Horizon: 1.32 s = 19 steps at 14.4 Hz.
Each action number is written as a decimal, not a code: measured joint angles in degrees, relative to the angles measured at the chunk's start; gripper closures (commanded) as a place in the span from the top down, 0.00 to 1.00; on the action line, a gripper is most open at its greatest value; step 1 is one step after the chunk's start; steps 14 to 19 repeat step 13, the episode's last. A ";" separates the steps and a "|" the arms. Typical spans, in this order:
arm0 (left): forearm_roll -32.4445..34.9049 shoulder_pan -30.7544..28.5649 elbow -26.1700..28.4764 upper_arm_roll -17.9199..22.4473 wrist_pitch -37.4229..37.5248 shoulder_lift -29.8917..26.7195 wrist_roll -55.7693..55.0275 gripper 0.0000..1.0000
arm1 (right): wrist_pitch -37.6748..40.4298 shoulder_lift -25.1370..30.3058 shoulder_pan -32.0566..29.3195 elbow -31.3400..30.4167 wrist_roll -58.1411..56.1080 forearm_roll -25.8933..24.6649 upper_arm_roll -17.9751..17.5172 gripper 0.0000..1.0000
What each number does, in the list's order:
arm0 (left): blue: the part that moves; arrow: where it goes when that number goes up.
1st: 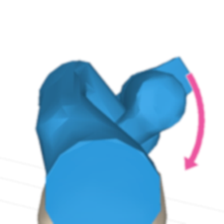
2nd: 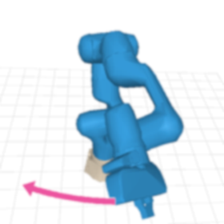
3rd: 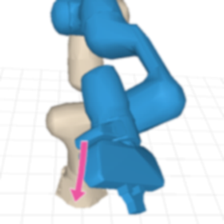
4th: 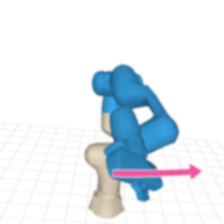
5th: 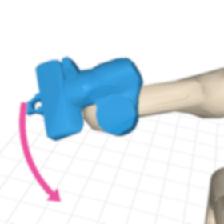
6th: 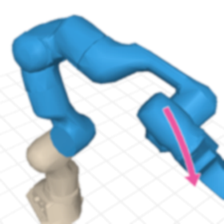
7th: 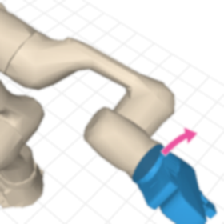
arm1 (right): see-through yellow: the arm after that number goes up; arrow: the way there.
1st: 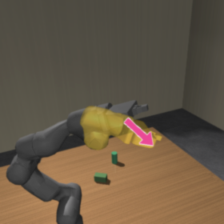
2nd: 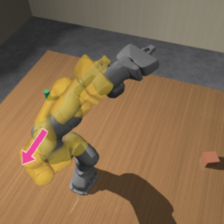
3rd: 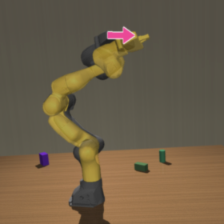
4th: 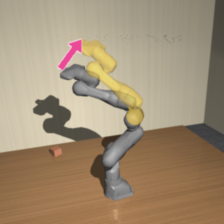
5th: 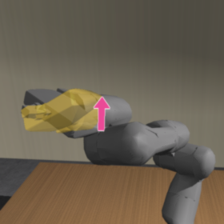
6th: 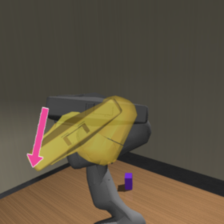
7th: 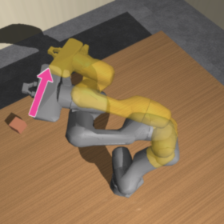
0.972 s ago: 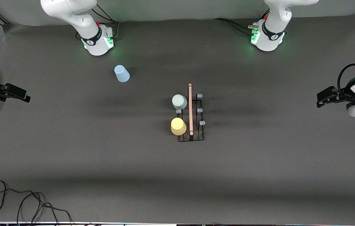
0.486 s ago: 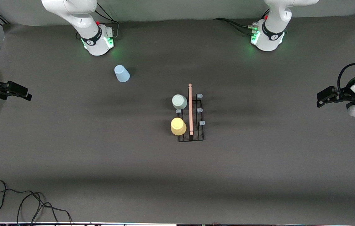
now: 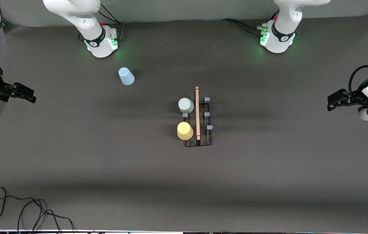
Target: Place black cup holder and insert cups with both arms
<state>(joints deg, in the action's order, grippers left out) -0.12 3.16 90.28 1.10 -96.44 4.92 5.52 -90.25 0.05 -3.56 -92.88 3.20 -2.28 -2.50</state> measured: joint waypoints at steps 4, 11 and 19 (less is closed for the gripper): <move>0.00 0.08 -0.02 -0.16 -0.02 0.00 -0.27 1.00 | 0.65 0.24 -0.48 -0.03 0.00 -0.04 0.03 1.00; 0.00 0.08 -0.02 -0.16 -0.07 0.00 -0.29 1.00 | 0.63 -0.13 -0.46 -0.11 0.00 -0.04 -0.05 1.00; 0.00 0.08 -0.02 -0.16 -0.08 0.00 -0.30 1.00 | 0.63 -0.13 -0.46 -0.11 0.00 -0.04 -0.05 1.00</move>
